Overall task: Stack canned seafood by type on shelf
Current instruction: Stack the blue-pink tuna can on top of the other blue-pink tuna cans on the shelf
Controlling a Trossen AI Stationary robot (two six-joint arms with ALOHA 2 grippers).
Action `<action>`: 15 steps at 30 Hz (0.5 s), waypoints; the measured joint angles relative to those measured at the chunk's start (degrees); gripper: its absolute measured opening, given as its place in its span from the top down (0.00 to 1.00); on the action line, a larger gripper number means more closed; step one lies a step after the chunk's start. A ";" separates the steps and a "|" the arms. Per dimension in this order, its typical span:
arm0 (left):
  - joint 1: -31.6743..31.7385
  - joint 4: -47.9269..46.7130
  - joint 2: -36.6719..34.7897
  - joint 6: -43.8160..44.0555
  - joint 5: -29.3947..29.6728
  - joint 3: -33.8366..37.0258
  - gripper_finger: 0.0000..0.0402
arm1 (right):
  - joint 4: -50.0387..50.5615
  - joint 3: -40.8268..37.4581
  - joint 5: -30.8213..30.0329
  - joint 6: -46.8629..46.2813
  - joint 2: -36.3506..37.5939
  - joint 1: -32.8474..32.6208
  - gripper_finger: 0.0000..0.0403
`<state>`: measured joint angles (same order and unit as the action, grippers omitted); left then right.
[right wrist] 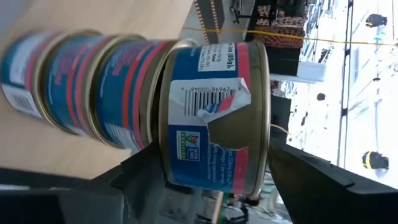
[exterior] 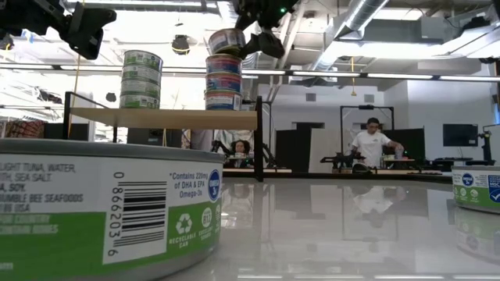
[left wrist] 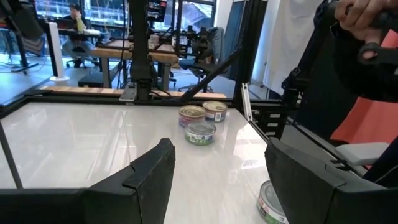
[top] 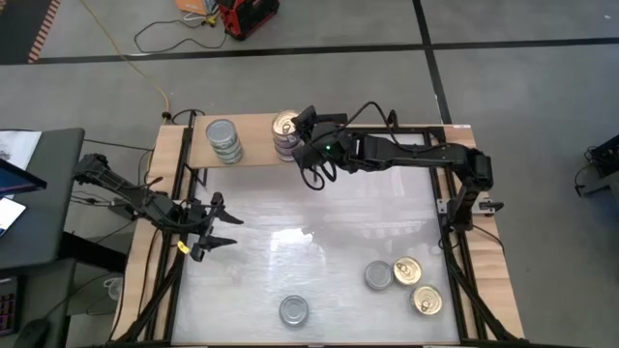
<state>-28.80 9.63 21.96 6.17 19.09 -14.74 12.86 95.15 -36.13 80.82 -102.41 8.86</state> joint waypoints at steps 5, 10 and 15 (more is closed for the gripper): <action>0.02 0.00 0.00 -0.04 -0.02 0.00 0.40 | -0.35 0.00 -0.18 2.20 0.00 0.17 0.24; 0.00 0.09 0.00 -0.74 -0.08 0.00 0.40 | 0.29 0.04 -0.06 3.89 0.00 0.70 0.24; 0.00 0.15 0.00 -0.96 -0.52 0.00 0.40 | -0.26 0.04 0.38 6.97 0.00 0.38 0.24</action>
<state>-28.80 9.78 21.96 5.21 18.58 -14.74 12.61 95.20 -35.75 87.79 -102.41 9.24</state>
